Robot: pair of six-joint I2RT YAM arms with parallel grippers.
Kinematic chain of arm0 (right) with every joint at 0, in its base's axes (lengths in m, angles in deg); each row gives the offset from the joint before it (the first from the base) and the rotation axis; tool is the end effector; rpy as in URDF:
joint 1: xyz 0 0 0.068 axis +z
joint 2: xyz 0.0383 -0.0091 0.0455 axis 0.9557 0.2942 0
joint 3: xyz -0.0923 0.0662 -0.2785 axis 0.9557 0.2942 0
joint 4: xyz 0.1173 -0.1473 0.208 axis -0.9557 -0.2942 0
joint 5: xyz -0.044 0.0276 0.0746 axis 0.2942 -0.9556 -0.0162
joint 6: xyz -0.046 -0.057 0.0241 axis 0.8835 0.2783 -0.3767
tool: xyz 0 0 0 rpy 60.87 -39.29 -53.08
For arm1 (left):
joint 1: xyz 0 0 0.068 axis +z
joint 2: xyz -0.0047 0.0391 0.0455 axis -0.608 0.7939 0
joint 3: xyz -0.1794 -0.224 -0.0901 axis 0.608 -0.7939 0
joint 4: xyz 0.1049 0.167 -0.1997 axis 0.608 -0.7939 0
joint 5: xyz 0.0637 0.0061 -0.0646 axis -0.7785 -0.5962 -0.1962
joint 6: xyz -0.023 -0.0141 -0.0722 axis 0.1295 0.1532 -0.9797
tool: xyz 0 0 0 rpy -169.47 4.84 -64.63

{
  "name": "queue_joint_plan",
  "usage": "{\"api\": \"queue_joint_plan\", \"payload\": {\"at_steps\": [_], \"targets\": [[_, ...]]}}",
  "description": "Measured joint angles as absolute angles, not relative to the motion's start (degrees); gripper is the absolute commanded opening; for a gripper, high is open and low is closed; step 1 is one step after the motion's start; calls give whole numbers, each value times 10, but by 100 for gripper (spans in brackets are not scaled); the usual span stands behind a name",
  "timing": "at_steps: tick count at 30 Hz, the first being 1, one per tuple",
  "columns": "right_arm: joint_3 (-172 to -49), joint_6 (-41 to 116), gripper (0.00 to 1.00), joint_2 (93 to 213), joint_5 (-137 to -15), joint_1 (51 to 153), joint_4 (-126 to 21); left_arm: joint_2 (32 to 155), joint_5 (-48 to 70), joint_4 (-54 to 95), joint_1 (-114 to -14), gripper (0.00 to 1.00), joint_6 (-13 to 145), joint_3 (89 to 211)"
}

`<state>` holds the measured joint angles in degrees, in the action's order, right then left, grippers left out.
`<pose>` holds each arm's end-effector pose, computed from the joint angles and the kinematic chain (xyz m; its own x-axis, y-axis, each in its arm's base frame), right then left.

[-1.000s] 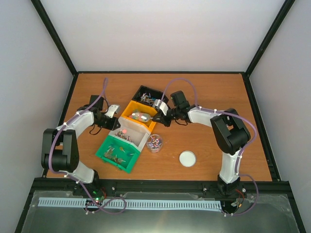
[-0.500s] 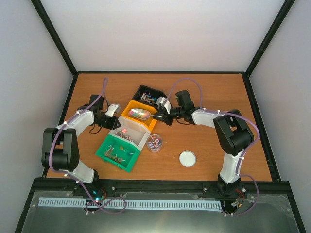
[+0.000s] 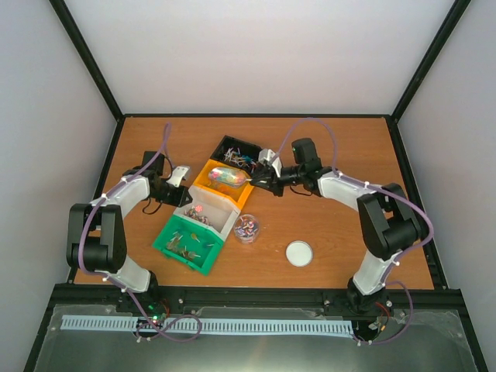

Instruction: Pack the candies

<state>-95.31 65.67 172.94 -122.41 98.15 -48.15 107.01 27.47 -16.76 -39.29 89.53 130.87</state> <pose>0.3443 0.2216 0.2074 -0.1951 -0.3275 -0.9245 -0.9781 0.1351 0.1585 0.3064 -0.0376 0.1719 -0.8919 0.2218 -0.3940 0.3609 0.8742 -0.3248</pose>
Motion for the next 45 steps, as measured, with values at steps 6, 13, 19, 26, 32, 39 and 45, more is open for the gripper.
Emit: {"api": "queue_joint_plan", "payload": {"at_steps": [6,13,19,26,32,39,45], "targets": [[-952,737,3,1668,-1257,959,-599,1070,276,-168,-392,1,895,1309],[-940,884,3,1586,-1279,940,-772,1071,276,-168,-392,1,895,1309],[-916,985,3,1543,-1266,930,-892,1071,276,-168,-392,1,895,1310],[-913,1065,3,1526,-1206,910,-982,1078,271,-166,-390,1,890,1318],[-913,1111,3,1504,-1154,909,-1030,1093,262,-155,-379,2,875,1332],[-914,1136,3,1503,-1117,909,-1061,1100,260,-150,-373,9,869,1339],[-934,1144,3,1508,-1096,909,-1083,1099,250,-147,-373,25,873,1335]]}}
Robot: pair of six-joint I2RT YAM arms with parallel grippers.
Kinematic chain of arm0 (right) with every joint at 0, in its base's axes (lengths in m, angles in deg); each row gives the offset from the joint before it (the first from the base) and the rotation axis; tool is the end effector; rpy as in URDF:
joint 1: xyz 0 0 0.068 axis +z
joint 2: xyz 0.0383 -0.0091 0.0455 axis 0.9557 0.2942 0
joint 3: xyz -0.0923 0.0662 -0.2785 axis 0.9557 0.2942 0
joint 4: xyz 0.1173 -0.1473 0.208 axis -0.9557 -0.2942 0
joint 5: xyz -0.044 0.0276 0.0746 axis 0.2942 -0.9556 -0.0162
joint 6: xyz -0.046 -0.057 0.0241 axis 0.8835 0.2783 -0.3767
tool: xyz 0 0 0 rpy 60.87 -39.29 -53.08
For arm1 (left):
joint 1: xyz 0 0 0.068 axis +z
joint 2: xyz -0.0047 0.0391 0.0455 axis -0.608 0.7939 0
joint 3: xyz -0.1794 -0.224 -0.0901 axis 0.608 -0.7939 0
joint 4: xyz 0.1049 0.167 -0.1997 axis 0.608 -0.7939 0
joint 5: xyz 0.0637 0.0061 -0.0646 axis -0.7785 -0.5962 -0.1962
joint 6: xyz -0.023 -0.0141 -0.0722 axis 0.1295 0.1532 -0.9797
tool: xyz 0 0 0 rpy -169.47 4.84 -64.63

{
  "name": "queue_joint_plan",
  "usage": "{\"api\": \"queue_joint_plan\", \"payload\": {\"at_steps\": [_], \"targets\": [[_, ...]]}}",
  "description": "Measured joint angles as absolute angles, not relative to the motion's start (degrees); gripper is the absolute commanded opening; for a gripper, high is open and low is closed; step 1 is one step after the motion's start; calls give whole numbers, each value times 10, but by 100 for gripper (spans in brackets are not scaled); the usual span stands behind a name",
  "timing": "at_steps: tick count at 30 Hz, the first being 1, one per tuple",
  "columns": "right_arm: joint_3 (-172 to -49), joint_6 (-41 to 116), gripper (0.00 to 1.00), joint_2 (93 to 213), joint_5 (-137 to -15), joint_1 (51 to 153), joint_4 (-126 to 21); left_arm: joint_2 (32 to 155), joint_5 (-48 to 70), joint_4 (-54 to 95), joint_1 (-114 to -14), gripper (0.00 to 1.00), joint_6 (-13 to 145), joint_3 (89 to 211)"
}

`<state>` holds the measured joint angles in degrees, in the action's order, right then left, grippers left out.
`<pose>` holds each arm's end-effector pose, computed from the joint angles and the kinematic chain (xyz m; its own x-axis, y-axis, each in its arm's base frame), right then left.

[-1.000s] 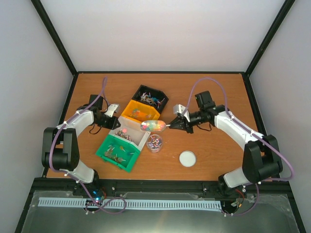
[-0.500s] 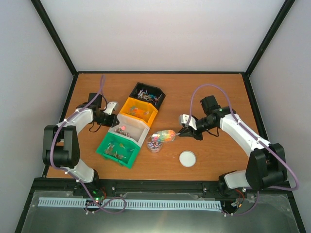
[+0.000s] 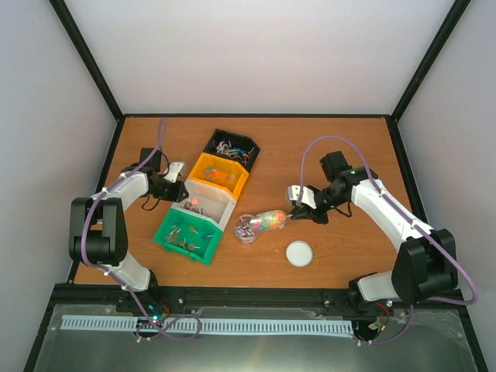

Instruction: Pack the candies

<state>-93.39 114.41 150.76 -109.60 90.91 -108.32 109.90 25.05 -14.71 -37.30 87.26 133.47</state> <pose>0.2346 0.1223 0.2457 0.0431 -0.7247 -0.6877 -0.9982 -0.0599 0.0006 0.3260 -0.0243 0.1708 -0.9017 0.1585 -0.4024 0.2916 0.9099 -0.2951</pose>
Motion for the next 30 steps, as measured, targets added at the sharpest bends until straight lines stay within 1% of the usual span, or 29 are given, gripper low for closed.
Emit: {"api": "queue_joint_plan", "payload": {"at_steps": [7,10,13,16,27,30], "targets": [[-960,1146,3,1515,-1073,912,-1098,1099,236,-148,-372,32,874,1322],[-964,1146,3,1519,-1056,921,-1102,1097,231,-147,-371,37,873,1322],[-966,1146,3,1520,-1042,932,-1106,1092,227,-147,-370,45,873,1318],[-975,1144,3,1521,-1028,941,-1112,1084,223,-147,-368,56,870,1315],[-1004,1129,3,1531,-983,963,-1127,1057,221,-139,-368,74,863,1313],[-1011,1124,3,1536,-976,968,-1129,1046,221,-137,-368,81,862,1308]]}}
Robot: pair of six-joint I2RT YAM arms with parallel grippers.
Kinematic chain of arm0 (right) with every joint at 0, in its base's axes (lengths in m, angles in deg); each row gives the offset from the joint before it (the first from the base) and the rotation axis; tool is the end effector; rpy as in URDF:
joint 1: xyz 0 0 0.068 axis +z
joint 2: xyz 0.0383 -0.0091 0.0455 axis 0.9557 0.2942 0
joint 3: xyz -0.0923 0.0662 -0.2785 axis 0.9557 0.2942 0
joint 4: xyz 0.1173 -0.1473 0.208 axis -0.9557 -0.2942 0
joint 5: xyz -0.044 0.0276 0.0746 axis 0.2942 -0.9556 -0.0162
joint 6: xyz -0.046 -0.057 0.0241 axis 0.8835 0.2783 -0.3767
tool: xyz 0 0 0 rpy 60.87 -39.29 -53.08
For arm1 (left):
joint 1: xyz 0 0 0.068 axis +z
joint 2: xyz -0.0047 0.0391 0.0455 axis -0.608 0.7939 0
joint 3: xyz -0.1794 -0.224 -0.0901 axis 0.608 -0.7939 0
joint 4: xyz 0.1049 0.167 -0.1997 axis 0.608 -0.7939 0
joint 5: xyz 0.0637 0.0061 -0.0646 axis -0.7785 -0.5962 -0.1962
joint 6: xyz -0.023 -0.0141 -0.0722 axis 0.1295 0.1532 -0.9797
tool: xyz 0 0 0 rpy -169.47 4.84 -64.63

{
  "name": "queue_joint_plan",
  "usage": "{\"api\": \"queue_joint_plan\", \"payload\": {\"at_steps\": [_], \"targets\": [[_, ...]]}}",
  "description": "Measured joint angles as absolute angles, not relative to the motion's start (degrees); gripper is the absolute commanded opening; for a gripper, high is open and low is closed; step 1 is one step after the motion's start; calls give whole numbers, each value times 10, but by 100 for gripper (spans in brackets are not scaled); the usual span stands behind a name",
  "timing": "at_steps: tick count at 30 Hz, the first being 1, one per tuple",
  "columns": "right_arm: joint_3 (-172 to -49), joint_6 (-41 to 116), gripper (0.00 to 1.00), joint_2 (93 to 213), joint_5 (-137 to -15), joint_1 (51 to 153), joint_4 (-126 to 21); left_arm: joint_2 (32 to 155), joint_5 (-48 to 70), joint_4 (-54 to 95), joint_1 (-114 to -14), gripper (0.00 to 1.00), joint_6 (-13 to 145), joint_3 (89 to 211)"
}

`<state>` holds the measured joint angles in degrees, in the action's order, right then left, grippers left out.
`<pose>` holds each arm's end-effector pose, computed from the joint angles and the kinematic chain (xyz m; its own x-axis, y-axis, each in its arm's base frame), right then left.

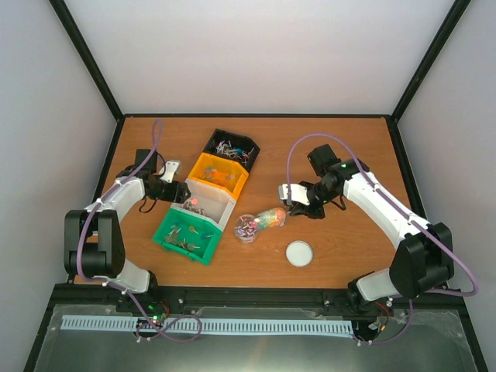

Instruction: Pack the candies

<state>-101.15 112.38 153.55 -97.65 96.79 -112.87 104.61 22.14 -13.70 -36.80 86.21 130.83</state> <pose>0.2426 0.1432 0.2641 0.0983 -0.8382 -0.5365 -0.9951 -0.0892 -0.0429 0.3123 -0.0185 0.1842 -0.8839 0.1370 -0.4472 0.2667 0.9331 -0.2414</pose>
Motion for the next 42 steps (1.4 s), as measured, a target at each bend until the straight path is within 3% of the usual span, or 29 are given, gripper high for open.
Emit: {"api": "queue_joint_plan", "payload": {"at_steps": [6,42], "targets": [[-1024,1113,3,1544,-963,980,-1130,1032,223,-132,-368,99,863,1301],[-1076,1070,3,1551,-847,1071,-1155,952,243,-120,-368,100,865,1320]]}}
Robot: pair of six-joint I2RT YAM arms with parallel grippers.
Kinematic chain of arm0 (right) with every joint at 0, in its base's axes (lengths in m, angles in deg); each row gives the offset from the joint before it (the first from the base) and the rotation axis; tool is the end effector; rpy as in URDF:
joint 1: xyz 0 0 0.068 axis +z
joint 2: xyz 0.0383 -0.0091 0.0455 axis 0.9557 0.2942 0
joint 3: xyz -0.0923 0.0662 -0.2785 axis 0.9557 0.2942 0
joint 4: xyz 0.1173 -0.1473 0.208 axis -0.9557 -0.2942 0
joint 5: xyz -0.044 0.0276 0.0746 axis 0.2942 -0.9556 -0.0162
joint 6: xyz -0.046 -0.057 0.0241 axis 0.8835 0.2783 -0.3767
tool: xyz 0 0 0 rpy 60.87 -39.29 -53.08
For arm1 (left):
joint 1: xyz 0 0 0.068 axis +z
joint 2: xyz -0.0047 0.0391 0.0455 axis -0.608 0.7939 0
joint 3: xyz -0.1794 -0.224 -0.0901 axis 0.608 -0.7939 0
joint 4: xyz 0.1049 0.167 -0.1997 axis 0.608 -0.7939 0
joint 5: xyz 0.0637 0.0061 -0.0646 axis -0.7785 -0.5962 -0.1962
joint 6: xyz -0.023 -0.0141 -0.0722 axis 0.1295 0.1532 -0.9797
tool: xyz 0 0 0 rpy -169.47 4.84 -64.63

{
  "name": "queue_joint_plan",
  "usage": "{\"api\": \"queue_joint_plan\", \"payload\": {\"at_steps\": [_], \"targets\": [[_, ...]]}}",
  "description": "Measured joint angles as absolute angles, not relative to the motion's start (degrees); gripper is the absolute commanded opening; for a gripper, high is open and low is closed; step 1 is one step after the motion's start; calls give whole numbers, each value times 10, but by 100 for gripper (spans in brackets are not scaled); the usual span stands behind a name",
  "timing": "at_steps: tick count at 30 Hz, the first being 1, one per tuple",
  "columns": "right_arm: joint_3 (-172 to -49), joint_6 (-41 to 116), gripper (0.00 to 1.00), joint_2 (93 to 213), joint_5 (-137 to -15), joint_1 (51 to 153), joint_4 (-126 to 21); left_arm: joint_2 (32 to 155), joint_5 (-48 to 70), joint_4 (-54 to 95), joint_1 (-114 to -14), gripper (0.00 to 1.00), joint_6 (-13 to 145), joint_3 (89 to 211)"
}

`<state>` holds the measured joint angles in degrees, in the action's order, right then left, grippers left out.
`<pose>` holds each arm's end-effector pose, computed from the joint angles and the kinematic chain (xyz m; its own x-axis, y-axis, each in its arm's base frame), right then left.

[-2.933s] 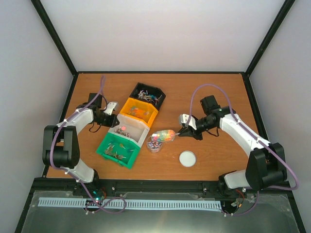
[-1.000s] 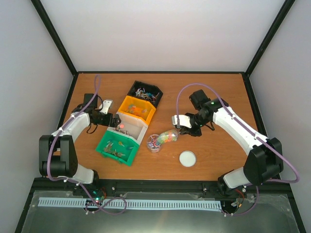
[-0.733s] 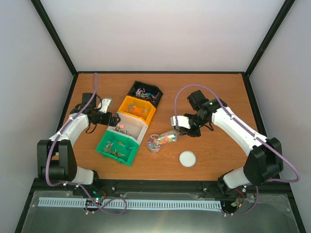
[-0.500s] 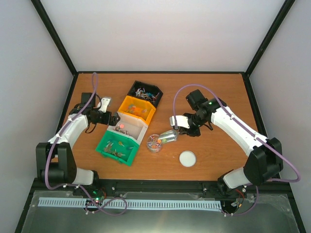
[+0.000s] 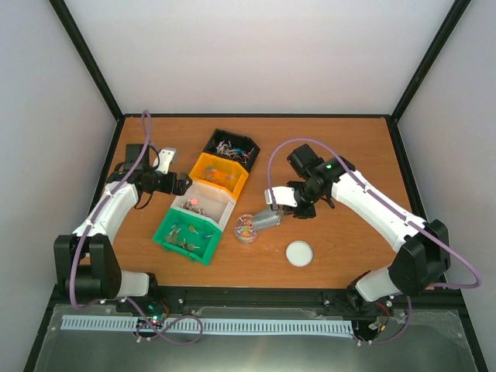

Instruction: Pack the candies

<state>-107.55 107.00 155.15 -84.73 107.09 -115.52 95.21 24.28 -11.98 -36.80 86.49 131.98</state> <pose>0.2327 0.1812 0.2836 0.1748 -0.9110 -0.3736 -0.9831 -0.1405 -0.1174 0.3030 -0.0209 0.2409 -0.7639 0.1407 -0.6299 0.3359 0.9201 -0.2017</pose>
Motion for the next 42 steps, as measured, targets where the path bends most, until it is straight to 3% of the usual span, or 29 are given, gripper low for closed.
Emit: {"api": "queue_joint_plan", "payload": {"at_steps": [18,29,42], "targets": [[-1184,1013,3,1588,-812,1082,-1175,955,300,-149,-368,100,901,1340],[-1416,877,3,1782,-764,1083,-1168,1038,294,-152,-368,98,905,1369],[-1617,859,3,1978,-717,1098,-1232,1106,300,-151,-378,81,922,1410]]}}
